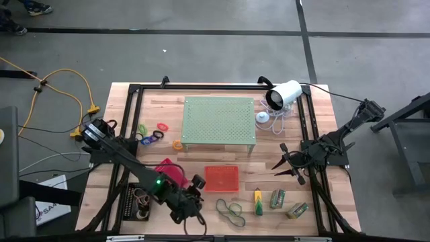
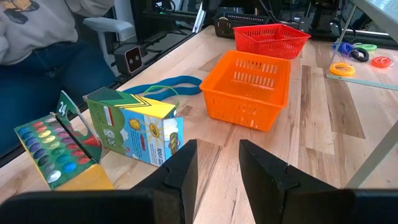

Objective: Pick & Place Office Desk Supplies
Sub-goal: Put the green rubber band into the black bin

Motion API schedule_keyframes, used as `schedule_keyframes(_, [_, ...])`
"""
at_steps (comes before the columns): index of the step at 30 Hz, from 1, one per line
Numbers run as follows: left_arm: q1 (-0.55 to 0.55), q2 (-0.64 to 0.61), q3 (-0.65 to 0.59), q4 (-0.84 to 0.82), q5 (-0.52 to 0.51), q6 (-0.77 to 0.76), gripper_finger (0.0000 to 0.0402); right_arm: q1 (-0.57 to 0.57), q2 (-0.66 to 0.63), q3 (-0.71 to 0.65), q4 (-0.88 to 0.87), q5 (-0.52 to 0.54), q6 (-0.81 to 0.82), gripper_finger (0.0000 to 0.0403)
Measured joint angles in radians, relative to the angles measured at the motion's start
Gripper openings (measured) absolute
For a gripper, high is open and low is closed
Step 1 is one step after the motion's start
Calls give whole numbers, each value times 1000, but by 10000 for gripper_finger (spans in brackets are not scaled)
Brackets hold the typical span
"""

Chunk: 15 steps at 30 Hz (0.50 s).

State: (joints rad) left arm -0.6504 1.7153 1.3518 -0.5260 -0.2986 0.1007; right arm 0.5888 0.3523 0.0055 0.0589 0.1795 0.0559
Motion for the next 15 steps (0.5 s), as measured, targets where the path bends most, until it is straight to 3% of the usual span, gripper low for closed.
schedule_keyframes(15, [55, 131, 0, 165, 94, 78, 78, 0, 0, 0, 2, 1, 0, 106])
